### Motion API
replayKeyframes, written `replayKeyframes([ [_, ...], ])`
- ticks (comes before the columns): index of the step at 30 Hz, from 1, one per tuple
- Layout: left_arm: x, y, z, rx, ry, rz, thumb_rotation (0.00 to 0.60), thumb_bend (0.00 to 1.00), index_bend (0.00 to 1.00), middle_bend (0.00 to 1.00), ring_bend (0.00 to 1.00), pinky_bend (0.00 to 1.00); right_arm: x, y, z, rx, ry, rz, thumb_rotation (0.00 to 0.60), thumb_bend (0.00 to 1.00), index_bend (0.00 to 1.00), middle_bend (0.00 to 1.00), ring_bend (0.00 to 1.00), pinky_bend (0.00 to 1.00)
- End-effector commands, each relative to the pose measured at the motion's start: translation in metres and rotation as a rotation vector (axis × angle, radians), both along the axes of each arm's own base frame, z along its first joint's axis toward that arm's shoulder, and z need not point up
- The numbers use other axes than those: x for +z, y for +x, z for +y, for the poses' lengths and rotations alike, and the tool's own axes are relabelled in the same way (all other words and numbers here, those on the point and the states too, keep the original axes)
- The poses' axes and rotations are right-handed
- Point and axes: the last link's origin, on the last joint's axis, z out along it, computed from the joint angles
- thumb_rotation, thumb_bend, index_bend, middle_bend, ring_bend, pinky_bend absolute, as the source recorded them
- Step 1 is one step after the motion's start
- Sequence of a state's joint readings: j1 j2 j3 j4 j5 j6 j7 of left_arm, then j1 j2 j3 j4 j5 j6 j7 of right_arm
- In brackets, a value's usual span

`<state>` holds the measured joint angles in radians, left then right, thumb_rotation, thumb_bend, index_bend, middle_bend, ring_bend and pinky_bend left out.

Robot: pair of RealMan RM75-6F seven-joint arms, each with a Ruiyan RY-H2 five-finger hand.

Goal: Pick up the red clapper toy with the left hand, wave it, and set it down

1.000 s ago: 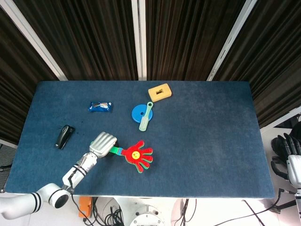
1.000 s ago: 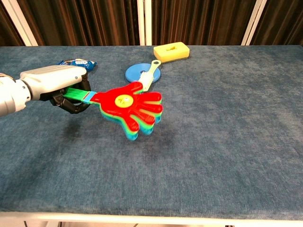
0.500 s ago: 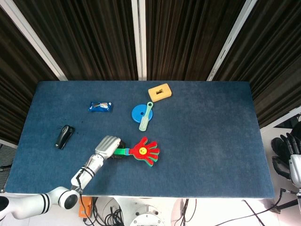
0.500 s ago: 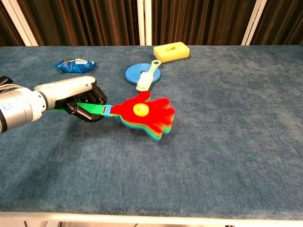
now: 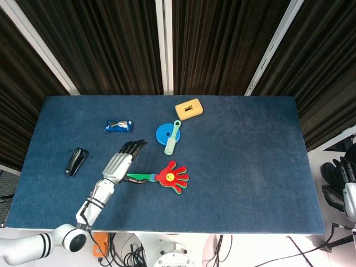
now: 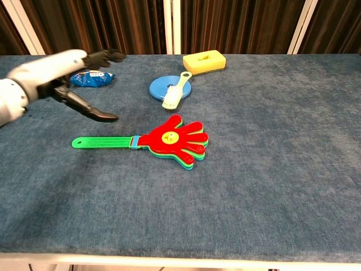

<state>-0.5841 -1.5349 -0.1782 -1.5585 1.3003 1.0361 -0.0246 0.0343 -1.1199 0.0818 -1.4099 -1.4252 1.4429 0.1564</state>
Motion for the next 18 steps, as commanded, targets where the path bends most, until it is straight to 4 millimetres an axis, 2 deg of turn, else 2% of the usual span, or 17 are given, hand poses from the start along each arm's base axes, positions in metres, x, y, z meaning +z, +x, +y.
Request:
replayKeyframes([
  [1, 0.033, -0.025, -0.014, 0.083, 0.017, 0.019, 0.577, 0.0, 0.0, 0.0, 0.0, 0.0, 0.0, 0.001, 0.0, 0.002, 0.0, 0.001, 0.6, 0.28, 0.0, 0.0, 0.0, 0.0],
  [3, 0.048, -0.038, -0.02, 0.092, 0.074, 0.036, 0.589, 0.0, 0.0, 0.0, 0.0, 0.0, -0.001, 0.002, 0.0, 0.005, 0.003, 0.001, 0.6, 0.28, 0.0, 0.0, 0.0, 0.0],
  [7, 0.075, -0.072, -0.035, 0.077, 0.238, 0.122, 0.498, 0.0, 0.0, 0.0, 0.0, 0.0, -0.001, 0.005, 0.0, 0.012, 0.002, -0.006, 0.6, 0.28, 0.0, 0.0, 0.0, 0.0],
  [12, 0.109, -0.128, -0.065, 0.091, 0.371, 0.285, 0.493, 0.03, 0.0, 0.0, 0.0, 0.0, -0.005, 0.01, -0.003, 0.022, 0.003, -0.014, 0.6, 0.28, 0.0, 0.0, 0.0, 0.0],
  [15, 0.123, -0.153, -0.084, 0.097, 0.4, 0.346, 0.48, 0.04, 0.0, 0.0, 0.0, 0.0, -0.01, 0.012, -0.005, 0.024, 0.014, -0.018, 0.6, 0.28, 0.0, 0.0, 0.0, 0.0],
  [18, 0.128, -0.168, -0.1, 0.102, 0.417, 0.37, 0.467, 0.04, 0.0, 0.0, 0.0, 0.0, -0.015, 0.014, -0.005, 0.028, 0.029, -0.018, 0.6, 0.28, 0.0, 0.0, 0.0, 0.0],
])
